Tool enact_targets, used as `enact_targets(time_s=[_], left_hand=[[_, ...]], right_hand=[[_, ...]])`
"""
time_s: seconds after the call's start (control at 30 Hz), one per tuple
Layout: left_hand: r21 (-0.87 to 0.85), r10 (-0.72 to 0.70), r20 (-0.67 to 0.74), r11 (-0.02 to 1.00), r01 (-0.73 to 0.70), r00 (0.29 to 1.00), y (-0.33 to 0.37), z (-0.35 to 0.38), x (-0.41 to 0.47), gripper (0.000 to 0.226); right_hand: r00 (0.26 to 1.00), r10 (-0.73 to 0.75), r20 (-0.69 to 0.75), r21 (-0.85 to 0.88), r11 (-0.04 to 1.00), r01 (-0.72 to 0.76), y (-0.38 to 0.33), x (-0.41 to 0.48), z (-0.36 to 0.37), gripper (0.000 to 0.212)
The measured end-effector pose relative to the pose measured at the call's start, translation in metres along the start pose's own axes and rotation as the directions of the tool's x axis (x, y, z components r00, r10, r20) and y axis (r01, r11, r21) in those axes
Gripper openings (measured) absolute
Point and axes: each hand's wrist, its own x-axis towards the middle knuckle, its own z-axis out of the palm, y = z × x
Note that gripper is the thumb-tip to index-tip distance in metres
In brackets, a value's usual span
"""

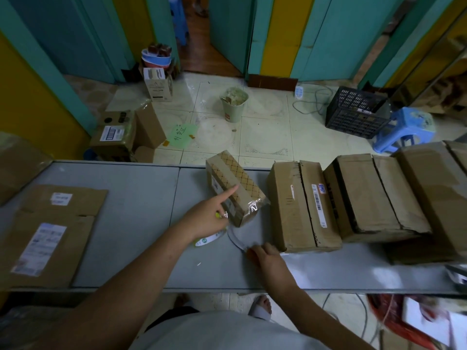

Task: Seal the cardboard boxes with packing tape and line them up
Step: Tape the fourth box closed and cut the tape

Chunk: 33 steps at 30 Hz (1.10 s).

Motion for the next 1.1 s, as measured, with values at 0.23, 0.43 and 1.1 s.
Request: enact_targets(time_s=[0.23,0.43,1.1], left_hand=[[0.045,0.05,-0.019,0.998,-0.049,0.999,-0.006,0.002,0.002,0.105],[0.078,0.058,-0.024,0.995,-0.056,0.998,-0.008,0.004,0.002,0.106],[0.606,0.226,-0.187,0.793,-0.07,0.956,-0.083,0.017,-0.035,0.096]], right_hand=[[0.904,-0.216,-0.369,0.098,0.958,0.269,-0.024,0.007,-0.036,0.023],[0.856,-0.163,-0.491,0.072,0.971,0.226,-0.048,0.071,-0.086,0.027],[0.855,-0.103,-0.508,0.128,0.973,0.193,-0.048,0.089,-0.066,0.032]])
